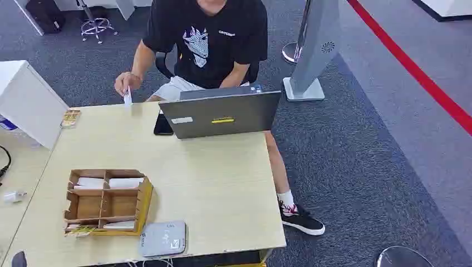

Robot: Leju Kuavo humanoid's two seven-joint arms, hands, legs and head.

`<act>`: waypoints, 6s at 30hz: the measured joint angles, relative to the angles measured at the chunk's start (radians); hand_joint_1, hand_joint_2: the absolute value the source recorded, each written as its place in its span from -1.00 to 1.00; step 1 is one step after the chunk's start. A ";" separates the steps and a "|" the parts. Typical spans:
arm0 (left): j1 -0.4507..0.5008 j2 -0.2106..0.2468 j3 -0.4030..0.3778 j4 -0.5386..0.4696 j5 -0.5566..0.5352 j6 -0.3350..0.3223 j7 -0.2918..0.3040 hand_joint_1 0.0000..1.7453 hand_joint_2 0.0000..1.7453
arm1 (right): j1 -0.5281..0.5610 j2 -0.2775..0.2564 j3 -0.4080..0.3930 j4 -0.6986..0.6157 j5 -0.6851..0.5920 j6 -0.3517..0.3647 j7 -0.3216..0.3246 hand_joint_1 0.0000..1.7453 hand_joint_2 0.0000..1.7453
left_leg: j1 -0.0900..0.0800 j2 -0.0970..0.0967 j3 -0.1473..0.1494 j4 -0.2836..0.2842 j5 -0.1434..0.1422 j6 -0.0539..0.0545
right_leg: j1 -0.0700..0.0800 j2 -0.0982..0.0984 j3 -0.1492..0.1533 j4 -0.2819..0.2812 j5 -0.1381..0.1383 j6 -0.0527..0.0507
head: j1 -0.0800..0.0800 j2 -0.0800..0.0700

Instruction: Pass the card to the sensor for recognition and then transmit it.

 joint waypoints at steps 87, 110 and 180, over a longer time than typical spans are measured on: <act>-0.317 0.377 -1.279 0.370 -0.733 0.401 0.445 1.00 1.00 | -0.145 -0.027 -0.244 0.221 0.117 0.135 -0.228 -1.00 1.00 | -0.002 0.005 -0.006 0.001 0.002 -0.001 | -0.002 0.005 -0.009 0.002 0.002 -0.001 | 0.000 0.000; -0.140 0.524 -1.320 0.250 -0.793 0.480 0.622 1.00 1.00 | -0.124 -0.007 -0.323 0.146 0.162 0.132 -0.156 -1.00 1.00 | -0.002 0.004 -0.006 0.000 0.001 -0.001 | -0.002 0.004 -0.008 0.002 0.002 0.000 | 0.000 0.000; -0.304 0.493 -0.809 0.364 -0.906 0.506 0.573 1.00 1.00 | -0.144 -0.003 -0.388 0.190 0.302 0.133 -0.150 -1.00 1.00 | -0.001 0.005 -0.006 0.000 0.002 -0.002 | -0.001 0.005 -0.008 0.003 0.003 -0.001 | 0.000 0.000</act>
